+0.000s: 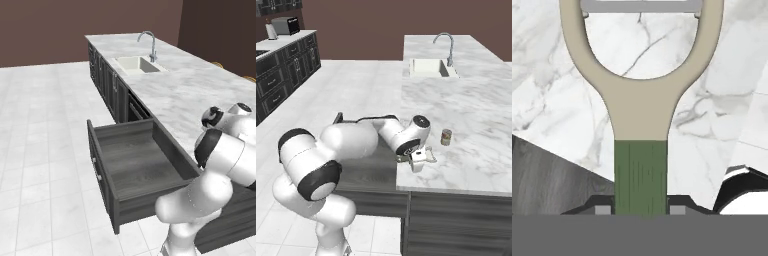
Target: Pick the peeler from the drawer and place it on the counter.
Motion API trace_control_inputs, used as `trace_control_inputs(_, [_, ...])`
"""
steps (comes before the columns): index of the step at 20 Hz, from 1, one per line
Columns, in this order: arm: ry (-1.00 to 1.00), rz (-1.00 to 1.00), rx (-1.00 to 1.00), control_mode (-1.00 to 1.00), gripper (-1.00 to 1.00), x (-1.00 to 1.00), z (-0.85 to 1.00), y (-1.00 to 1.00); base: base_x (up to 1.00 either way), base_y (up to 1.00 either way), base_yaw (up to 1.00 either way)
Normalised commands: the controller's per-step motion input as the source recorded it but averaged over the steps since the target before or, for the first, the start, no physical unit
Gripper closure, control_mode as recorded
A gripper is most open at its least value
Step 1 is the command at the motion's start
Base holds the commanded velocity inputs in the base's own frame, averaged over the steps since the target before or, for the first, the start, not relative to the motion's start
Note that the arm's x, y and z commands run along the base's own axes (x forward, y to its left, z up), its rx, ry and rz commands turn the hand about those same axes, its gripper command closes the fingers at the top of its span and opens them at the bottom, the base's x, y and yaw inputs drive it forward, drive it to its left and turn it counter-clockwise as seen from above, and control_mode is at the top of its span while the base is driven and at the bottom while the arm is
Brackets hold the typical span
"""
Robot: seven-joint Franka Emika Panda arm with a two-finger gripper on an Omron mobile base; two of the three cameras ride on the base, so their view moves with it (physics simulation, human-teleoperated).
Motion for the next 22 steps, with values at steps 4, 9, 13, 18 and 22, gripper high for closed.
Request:
trace_control_inputs(4, [0.09,0.0,0.0,-1.0,1.0,0.49,-0.83,-0.65,0.0,0.0,0.0])
trace_control_inputs(9, [0.09,0.0,0.0,-1.0,1.0,0.84,-0.48,-0.51,0.0,0.0,0.0])
trace_control_inputs(13, [0.06,0.02,0.0,-1.0,1.0,0.7,-0.26,-0.36,0.0,0.0,0.0])
trace_control_inputs(18, [0.0,0.02,0.0,-1.0,-1.0,0.1,-0.04,-0.18,0.0,0.0,0.0])
trace_control_inputs(22, [-0.15,0.08,-0.03,-1.0,-1.0,-0.04,0.0,0.02,0.0,0.0,0.0])
